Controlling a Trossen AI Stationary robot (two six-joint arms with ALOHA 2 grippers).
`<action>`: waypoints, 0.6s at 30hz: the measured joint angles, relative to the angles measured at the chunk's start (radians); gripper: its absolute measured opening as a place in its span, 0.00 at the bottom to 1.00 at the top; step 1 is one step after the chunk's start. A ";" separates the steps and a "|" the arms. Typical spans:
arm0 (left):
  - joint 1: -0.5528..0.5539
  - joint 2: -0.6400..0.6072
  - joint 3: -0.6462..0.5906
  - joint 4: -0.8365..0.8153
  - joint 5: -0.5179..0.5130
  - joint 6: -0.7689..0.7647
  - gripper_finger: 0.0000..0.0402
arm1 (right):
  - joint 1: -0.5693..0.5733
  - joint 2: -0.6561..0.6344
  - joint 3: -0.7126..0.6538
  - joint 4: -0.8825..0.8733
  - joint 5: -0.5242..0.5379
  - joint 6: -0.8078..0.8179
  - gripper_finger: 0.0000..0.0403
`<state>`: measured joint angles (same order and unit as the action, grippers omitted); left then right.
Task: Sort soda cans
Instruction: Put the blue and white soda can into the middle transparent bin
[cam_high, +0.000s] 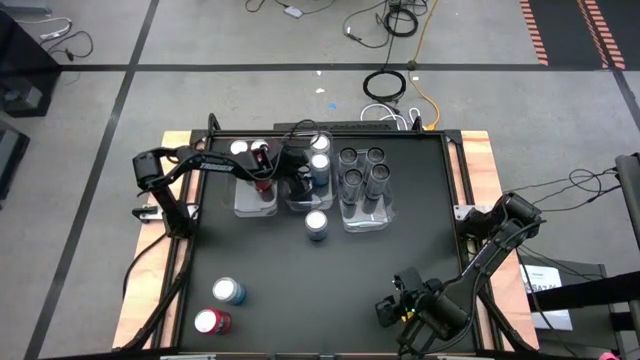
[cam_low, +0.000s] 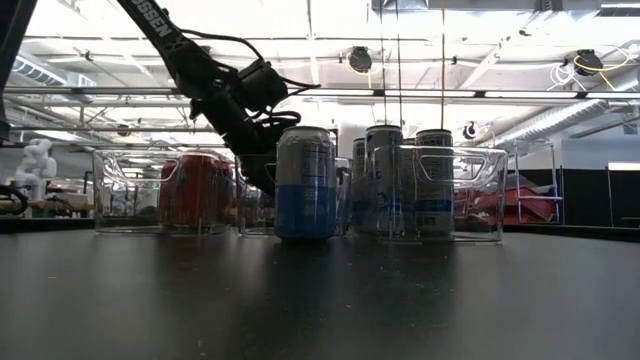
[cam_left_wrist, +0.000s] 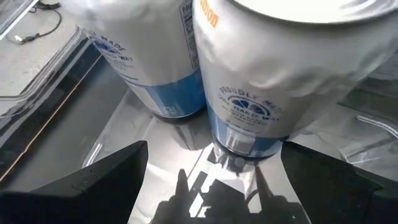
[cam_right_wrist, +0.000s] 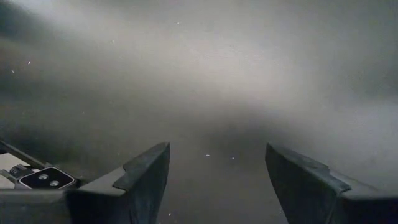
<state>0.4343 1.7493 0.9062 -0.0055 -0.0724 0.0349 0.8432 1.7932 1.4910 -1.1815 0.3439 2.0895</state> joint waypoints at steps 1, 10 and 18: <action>0.000 0.000 0.000 0.000 0.000 0.000 0.94 | 0.000 0.000 0.000 0.000 0.000 0.000 0.63; -0.009 -0.077 -0.005 -0.081 0.012 -0.017 0.94 | 0.000 0.000 0.000 -0.002 0.000 -0.013 0.63; -0.028 -0.257 -0.006 -0.188 0.004 -0.090 0.94 | 0.000 0.000 0.000 -0.023 0.003 -0.076 0.63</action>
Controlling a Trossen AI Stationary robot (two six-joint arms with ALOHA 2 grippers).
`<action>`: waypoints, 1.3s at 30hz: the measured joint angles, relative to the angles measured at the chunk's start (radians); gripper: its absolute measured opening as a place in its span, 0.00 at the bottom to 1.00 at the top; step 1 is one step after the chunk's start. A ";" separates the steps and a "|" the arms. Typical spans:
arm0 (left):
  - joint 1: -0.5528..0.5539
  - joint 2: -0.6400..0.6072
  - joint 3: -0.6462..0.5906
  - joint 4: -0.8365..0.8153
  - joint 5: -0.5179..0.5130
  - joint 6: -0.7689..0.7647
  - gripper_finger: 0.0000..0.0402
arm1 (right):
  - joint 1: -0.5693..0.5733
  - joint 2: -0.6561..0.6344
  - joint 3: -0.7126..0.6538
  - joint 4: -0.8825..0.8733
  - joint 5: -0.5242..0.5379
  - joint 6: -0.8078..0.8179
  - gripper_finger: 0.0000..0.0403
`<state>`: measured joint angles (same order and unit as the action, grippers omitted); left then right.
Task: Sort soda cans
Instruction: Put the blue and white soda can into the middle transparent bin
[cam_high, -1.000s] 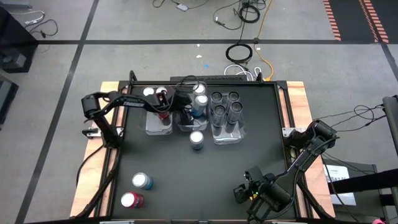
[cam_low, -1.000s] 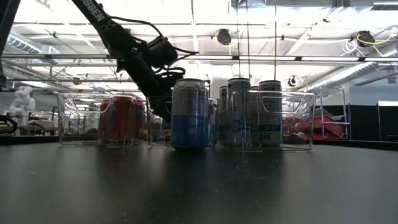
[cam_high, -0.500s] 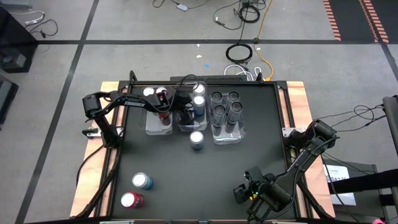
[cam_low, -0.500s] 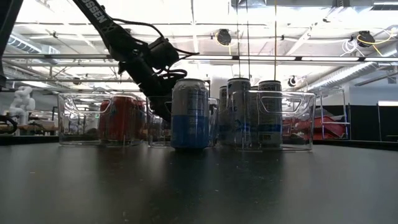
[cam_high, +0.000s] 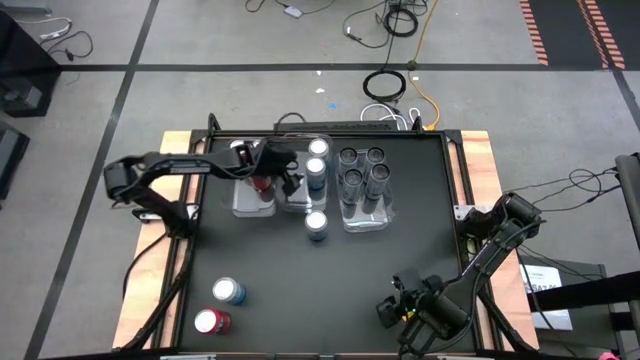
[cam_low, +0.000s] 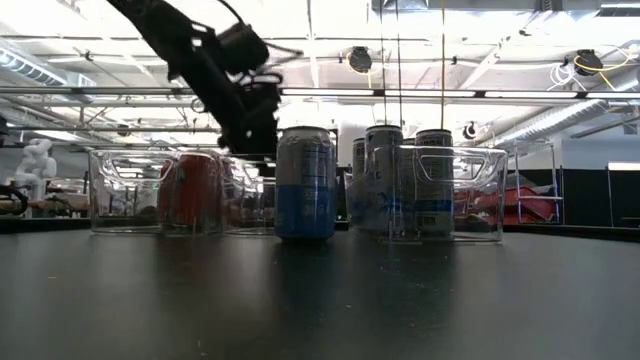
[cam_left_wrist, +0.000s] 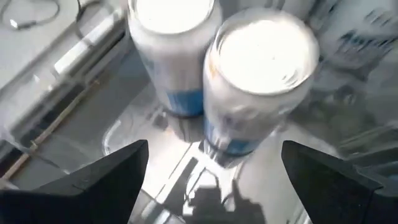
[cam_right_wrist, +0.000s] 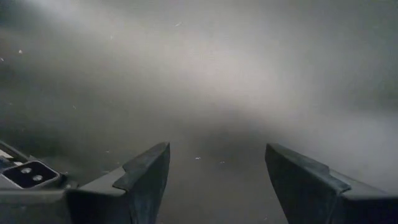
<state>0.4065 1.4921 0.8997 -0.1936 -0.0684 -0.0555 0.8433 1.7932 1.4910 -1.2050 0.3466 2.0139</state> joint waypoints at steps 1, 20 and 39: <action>-0.004 -0.021 0.000 0.003 0.004 0.000 0.94 | 0.000 0.000 0.000 -0.005 0.000 -0.011 0.63; -0.192 -0.592 0.003 0.016 0.254 -0.172 0.94 | -0.070 0.000 0.000 -0.036 0.259 -0.287 0.63; -0.692 -1.015 -0.507 0.286 -0.067 -0.347 0.94 | -0.414 -0.066 0.008 0.455 0.058 -1.078 0.63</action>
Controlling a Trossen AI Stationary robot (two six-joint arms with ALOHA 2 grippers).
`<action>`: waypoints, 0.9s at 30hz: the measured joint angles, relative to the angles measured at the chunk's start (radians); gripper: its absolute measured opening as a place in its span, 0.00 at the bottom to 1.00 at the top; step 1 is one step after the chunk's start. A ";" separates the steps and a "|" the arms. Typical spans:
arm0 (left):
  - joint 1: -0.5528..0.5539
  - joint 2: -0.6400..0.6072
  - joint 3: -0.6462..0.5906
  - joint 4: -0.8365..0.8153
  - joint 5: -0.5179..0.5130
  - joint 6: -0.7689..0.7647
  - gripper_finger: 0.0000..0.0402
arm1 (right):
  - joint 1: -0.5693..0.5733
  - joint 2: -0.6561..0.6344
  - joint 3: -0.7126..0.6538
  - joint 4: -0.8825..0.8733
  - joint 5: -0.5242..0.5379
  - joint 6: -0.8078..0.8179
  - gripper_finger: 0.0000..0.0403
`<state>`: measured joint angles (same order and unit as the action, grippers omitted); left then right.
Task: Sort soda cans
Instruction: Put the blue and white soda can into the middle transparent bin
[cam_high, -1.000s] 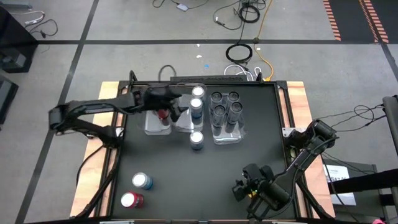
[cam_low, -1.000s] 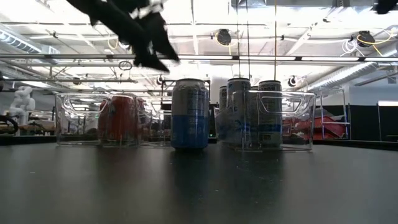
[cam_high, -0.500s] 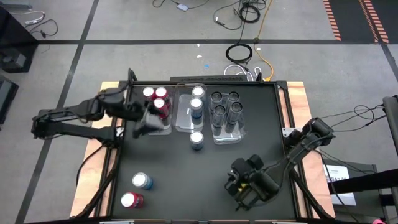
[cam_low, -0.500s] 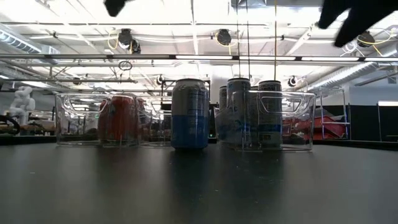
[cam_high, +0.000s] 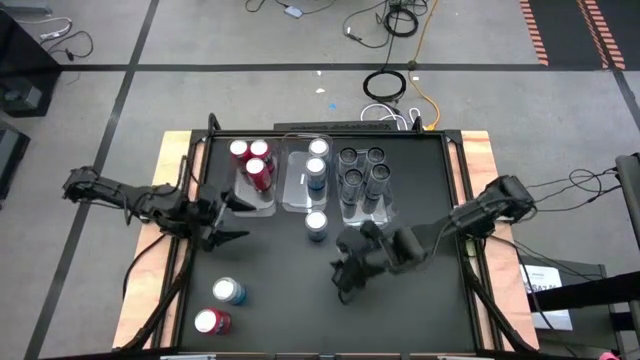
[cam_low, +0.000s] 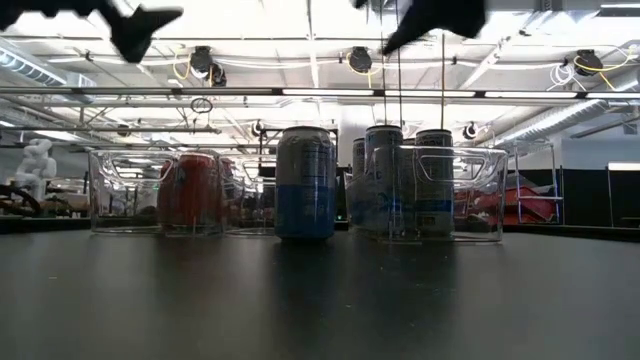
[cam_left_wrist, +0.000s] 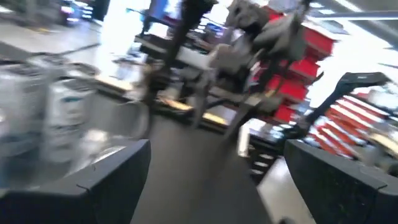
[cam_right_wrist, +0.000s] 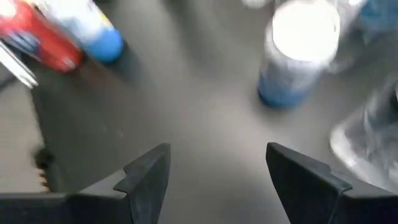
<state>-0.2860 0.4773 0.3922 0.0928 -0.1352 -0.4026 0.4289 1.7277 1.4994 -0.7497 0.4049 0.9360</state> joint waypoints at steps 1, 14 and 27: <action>0.000 -0.042 -0.011 -0.039 -0.028 0.003 0.94 | -0.027 -0.009 0.009 0.014 -0.014 -0.026 0.63; 0.005 -0.475 -0.003 -0.620 -0.176 0.151 0.94 | -0.317 0.166 0.458 -0.159 -0.207 -0.258 0.63; 0.005 -0.472 0.009 -0.657 -0.154 0.175 0.94 | -0.423 0.481 0.816 -0.556 -0.382 -0.039 0.63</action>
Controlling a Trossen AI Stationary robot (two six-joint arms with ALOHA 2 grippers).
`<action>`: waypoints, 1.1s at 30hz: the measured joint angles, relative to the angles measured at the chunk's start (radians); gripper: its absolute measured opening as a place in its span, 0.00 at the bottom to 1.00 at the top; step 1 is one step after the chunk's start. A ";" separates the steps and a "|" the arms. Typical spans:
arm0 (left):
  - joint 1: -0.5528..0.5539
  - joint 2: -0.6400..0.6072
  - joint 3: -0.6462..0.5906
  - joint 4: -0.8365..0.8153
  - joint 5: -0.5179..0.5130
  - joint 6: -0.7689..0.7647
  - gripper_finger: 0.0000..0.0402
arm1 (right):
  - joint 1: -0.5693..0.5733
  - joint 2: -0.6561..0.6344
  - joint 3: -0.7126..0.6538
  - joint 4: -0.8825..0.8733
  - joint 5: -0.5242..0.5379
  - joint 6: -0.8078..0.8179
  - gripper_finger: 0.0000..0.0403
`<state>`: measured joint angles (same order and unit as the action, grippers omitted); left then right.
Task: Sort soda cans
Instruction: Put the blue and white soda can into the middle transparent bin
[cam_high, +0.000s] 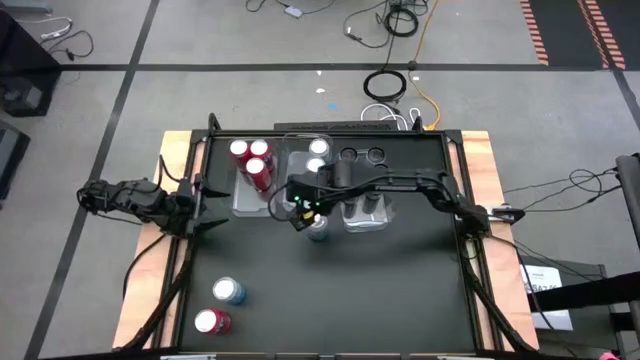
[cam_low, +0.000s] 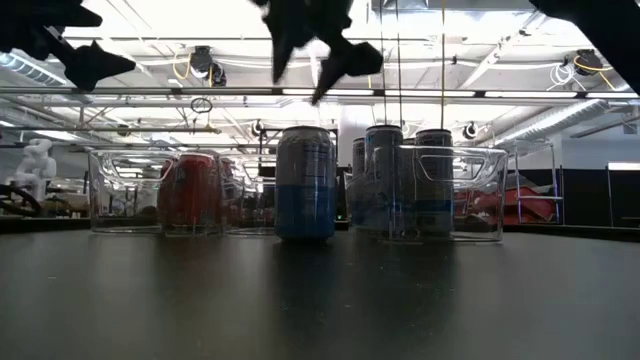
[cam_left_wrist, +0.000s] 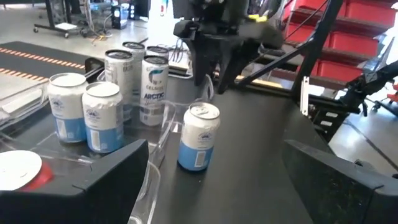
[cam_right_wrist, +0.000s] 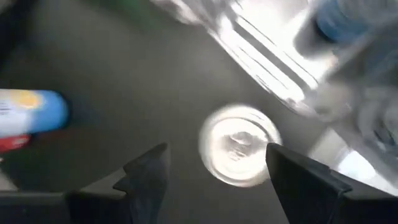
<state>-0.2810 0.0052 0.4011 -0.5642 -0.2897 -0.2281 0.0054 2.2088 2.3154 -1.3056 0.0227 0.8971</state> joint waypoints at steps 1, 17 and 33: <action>0.000 0.000 0.000 -0.004 0.000 0.000 0.94 | -0.001 0.002 0.000 -0.022 0.001 0.022 0.63; 0.000 0.000 0.000 -0.012 0.001 0.000 0.94 | 0.005 0.067 -0.004 -0.045 0.021 0.139 0.63; 0.000 0.000 0.000 -0.014 0.001 0.000 0.94 | 0.010 0.084 -0.004 -0.056 0.027 0.109 0.63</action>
<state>-0.2810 0.0051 0.4011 -0.5777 -0.2886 -0.2279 0.0153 2.2929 2.3116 -1.3617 0.0494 1.0062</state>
